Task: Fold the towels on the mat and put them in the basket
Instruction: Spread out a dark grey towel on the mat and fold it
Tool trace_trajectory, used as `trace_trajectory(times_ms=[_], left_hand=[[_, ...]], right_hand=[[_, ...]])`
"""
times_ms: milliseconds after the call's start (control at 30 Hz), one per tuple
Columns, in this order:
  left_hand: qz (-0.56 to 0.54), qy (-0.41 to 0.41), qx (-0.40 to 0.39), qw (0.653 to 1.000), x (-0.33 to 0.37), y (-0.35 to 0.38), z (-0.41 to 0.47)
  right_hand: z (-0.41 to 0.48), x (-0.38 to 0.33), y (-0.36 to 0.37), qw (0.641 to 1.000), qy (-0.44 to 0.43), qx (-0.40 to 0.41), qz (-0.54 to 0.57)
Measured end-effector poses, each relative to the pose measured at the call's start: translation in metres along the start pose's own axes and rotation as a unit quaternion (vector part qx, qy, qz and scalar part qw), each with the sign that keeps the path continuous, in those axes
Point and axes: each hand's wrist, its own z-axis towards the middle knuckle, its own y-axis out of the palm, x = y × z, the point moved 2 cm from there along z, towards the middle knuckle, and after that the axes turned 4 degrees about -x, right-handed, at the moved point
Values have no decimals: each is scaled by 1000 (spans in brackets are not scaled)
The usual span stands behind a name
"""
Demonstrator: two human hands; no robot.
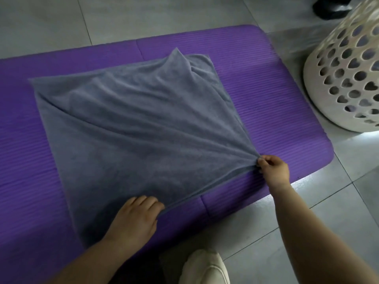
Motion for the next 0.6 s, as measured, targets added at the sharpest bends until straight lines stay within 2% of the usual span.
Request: trace_trajectory(times_ms=[167,267,333,400,467,533,600], left_hand=[[15,-24,-42,999,-12,4,-16],[19,-36,-7,999,-19,1,-20],[27,-27,17,999,-23,2,-25],[32,-20,21,999,-26,-1,-29],[41,-42,11,998,-29,-7,-29],[41,-67,14,997,-34,-16,-29],[41,-85,35,995,-40,-27,-26]], right_hand=[[-4,2,1,1000,-13,10,-25],[-13,3,3,998,-26,15,-59],[-18,2,6,989,-34,16,-140],[-25,-3,9,967,-105,69,-224],[-29,-5,15,934,-217,75,-273],[-30,-1,17,897,-291,28,-330],[-31,1,13,881,-298,-37,-365]])
